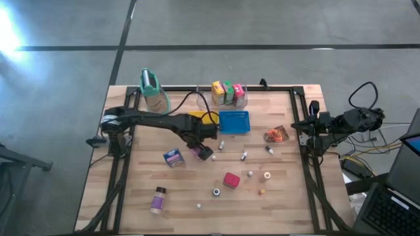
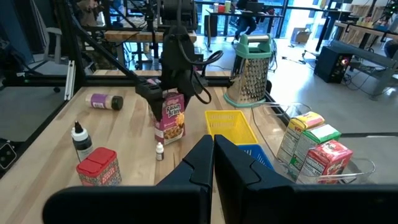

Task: Pick & Place Kitchen Items
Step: Adjust the cereal boxes on the table

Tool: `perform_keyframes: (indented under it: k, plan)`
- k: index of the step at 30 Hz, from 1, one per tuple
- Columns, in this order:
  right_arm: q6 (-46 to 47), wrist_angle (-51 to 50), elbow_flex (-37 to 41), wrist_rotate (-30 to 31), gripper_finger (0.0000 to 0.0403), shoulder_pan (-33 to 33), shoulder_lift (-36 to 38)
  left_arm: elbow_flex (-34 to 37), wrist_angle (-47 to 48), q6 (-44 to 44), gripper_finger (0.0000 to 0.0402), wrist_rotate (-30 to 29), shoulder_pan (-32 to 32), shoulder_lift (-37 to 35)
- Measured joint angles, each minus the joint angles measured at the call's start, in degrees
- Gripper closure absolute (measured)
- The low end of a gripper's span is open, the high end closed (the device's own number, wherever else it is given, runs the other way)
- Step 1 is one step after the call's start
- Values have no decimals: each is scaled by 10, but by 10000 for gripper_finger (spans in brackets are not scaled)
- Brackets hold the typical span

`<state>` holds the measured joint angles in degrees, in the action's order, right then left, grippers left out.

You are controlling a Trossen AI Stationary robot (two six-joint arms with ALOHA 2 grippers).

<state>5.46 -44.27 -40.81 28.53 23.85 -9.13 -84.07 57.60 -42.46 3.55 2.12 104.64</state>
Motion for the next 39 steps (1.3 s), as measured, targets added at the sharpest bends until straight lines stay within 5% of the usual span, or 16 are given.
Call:
perform_keyframes:
  k: [12, 15, 26, 39]
  plan:
    - [0, 0, 0, 0, 394, 0, 0, 3, -29, 55, 1, 37, 4, 0]
    - [0, 0, 0, 0, 394, 0, 0, 0, 21, -77, 1, -1, 7, 0]
    - [0, 0, 0, 0, 394, 0, 0, 1, -8, -44, 1, 13, 10, 0]
    - [0, 0, 0, 0, 394, 0, 0, -3, 0, -106, 1, 1, 14, 0]
